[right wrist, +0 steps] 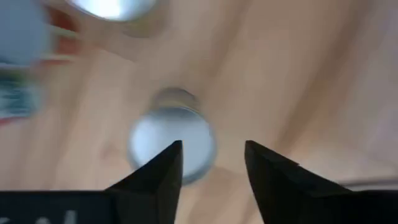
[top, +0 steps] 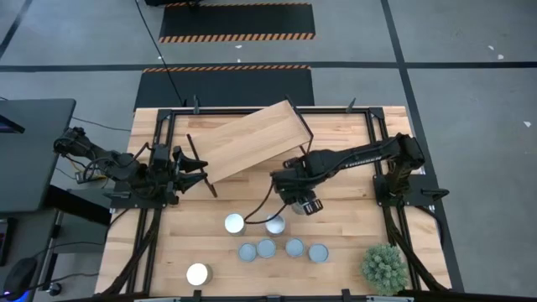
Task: Pick and place cans onto a shelf
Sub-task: Put the canned peas on the shelf
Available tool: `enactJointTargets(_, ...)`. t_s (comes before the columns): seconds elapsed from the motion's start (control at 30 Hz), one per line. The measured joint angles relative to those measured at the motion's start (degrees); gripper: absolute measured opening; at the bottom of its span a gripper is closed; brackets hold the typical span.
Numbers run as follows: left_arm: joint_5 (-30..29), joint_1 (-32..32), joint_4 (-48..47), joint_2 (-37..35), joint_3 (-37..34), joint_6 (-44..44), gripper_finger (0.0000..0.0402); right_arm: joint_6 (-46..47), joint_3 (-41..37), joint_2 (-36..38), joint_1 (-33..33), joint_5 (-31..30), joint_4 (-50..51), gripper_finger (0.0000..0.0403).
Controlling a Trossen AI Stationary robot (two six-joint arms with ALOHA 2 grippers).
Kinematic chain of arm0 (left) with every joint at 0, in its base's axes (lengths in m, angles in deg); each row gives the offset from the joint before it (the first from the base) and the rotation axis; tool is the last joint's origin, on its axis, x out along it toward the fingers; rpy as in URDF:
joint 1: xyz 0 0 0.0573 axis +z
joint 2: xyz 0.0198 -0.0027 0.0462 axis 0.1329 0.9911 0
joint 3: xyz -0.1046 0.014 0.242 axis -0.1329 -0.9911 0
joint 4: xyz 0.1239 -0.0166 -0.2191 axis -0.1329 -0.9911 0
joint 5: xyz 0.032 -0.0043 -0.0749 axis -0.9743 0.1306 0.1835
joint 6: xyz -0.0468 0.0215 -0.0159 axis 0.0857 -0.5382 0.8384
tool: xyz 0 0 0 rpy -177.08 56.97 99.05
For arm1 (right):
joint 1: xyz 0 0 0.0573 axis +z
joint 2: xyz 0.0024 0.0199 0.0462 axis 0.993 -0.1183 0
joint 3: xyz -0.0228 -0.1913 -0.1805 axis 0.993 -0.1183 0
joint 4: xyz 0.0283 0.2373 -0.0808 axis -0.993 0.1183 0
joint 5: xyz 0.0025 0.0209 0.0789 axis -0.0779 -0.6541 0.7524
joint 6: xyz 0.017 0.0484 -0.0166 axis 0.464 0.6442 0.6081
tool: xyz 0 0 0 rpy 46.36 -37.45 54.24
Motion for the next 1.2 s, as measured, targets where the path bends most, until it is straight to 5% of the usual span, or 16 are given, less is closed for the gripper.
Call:
enactJointTargets(0.2, 0.0, 0.0, 0.0, 0.0, 0.0, 0.0, 0.0208, -13.5, 0.0, 0.0, 0.6, 5.6, 3.7, 0.0264)
enactJointTargets(0.3, -0.2, 0.0, -0.1, 0.0, 0.0, 0.0, 0.0208, -21.6, -1.6, 0.0, 2.3, 1.7, 3.6, 0.031)
enactJointTargets(0.57, -2.8, 0.0, -0.1, 0.0, 0.0, 0.4, 0.0208, -25.7, -6.5, 0.0, 3.3, -4.5, -2.0, 0.0387)
enactJointTargets(1.2, -2.8, 0.0, -0.2, 0.0, 0.0, 1.5, 0.0208, -28.9, -12.1, -0.1, 3.4, -2.8, -7.1, 0.0392)
